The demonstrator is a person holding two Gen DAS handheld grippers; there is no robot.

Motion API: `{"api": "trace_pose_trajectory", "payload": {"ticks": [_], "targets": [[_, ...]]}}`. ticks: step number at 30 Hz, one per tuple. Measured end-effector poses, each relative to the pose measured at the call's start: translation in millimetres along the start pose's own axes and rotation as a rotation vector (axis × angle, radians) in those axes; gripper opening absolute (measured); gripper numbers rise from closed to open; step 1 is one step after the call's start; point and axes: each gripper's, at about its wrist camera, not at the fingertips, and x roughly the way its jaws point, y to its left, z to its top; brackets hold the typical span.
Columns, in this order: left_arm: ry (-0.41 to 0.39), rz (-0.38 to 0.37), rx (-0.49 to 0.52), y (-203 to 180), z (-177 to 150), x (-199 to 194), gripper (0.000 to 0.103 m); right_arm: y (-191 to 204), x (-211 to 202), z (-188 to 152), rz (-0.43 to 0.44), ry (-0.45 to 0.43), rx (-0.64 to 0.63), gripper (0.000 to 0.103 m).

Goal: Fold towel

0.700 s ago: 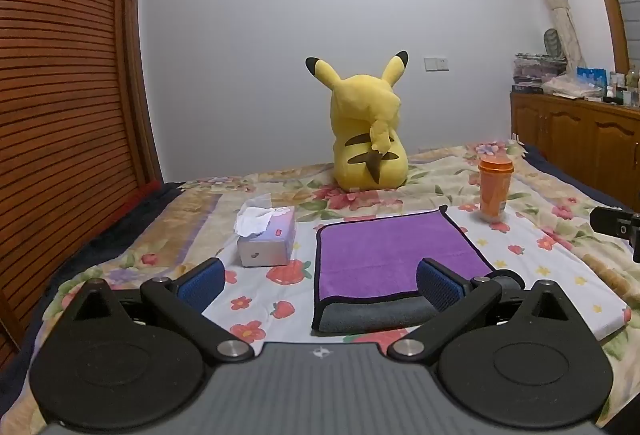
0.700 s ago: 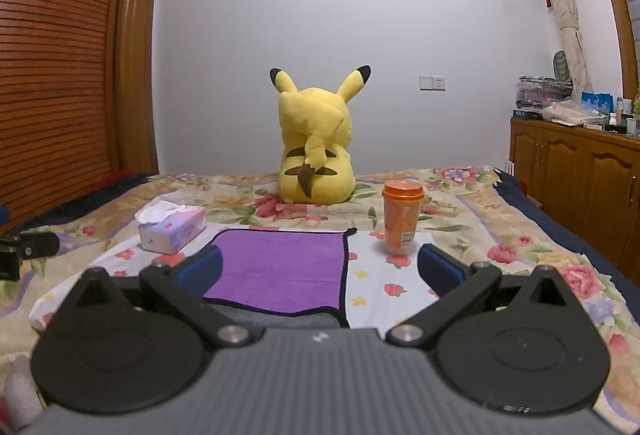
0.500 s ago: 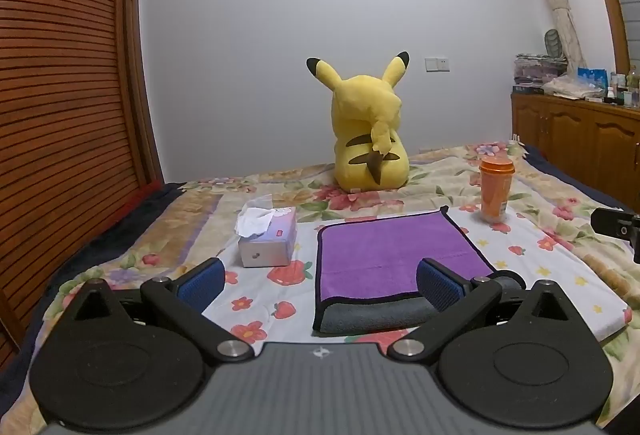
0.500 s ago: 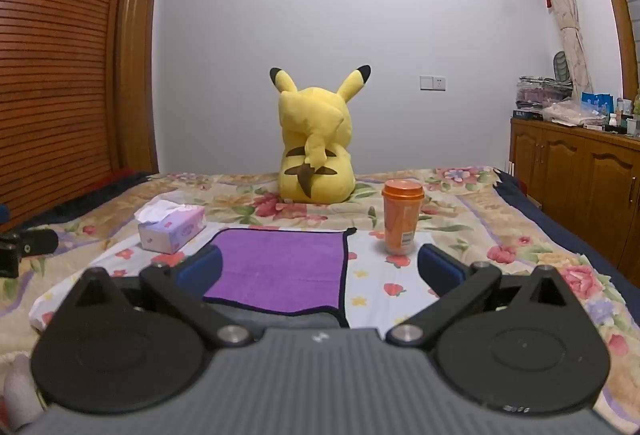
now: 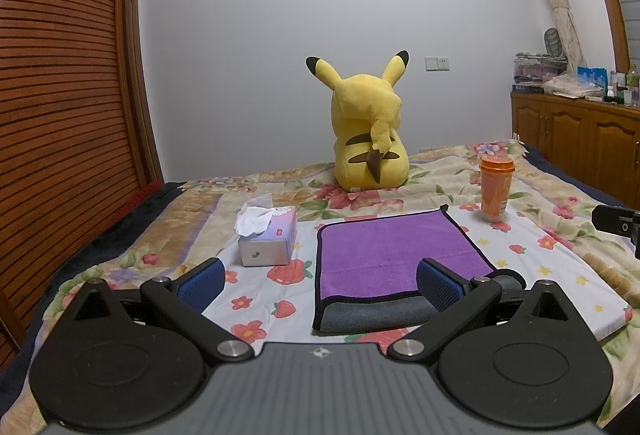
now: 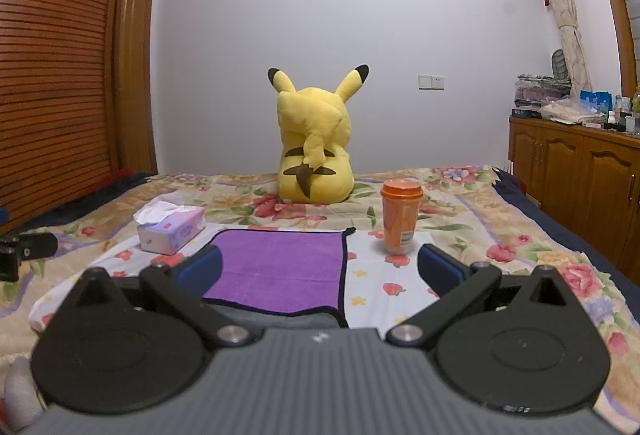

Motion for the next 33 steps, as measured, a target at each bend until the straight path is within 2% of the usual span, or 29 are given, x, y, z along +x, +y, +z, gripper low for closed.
{"api": "trace_pose_trajectory", "payload": {"ticks": [33], "targets": [[0.011, 0.004, 0.003, -0.3, -7.3, 3.5, 0.103, -2.2, 0.7, 0.9, 0.003, 0.0, 0.003, 0.103]]}}
